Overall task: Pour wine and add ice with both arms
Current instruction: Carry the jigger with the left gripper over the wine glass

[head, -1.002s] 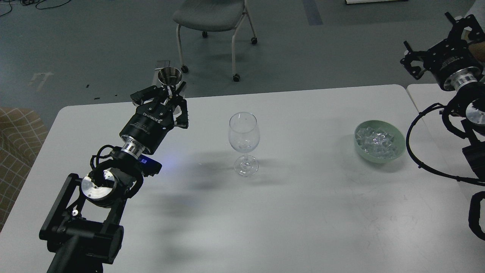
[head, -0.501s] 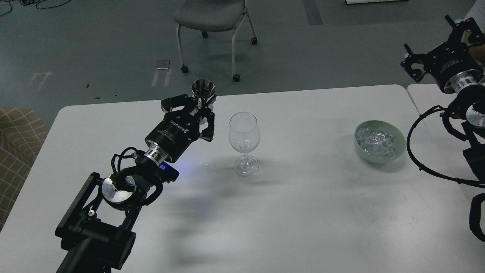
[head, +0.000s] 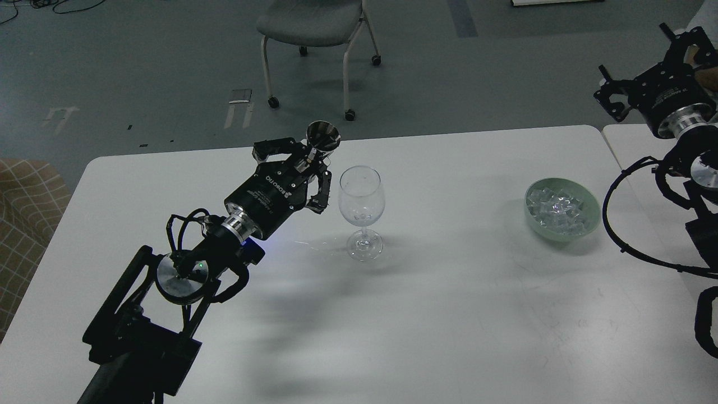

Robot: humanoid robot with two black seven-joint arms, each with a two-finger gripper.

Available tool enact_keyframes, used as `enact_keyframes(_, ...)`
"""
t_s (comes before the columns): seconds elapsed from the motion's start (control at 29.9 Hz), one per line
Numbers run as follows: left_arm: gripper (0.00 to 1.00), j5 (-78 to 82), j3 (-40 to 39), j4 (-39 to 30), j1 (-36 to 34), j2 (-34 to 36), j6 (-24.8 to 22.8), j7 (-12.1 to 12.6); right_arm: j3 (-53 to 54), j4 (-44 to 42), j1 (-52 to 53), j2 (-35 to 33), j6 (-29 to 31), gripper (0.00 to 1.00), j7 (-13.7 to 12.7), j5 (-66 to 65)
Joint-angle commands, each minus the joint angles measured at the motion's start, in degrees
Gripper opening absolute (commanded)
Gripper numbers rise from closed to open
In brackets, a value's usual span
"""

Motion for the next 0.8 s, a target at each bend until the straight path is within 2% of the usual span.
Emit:
enact_keyframes(0.0,0.11,2.14,0.16,0.06,-0.57,0.17,-0.03,1.87,0.35,-0.02,0.0,-0.11,0.08,1.0,0.0,0.0)
enact_keyframes(0.23,0.11,2.75,0.24,0.06,-2.6,0.25,2.69,2.14,0.35,-0.02,0.0,-0.11,0.17,1.0,0.0,0.0)
enact_keyframes(0.47,0.11,11.7,0.33,-0.29,-3.74,-0.01,2.69,4.25,0.44,-0.02,0.0,-1.25,0.34,1.0,0.0,0.09)
enact_keyframes(0.77,0.11,13.47,1.82,-0.74,-5.58,1.57,2.34,6.45,0.88,0.07,-0.44,-1.78,0.43,1.0,0.0,0.35)
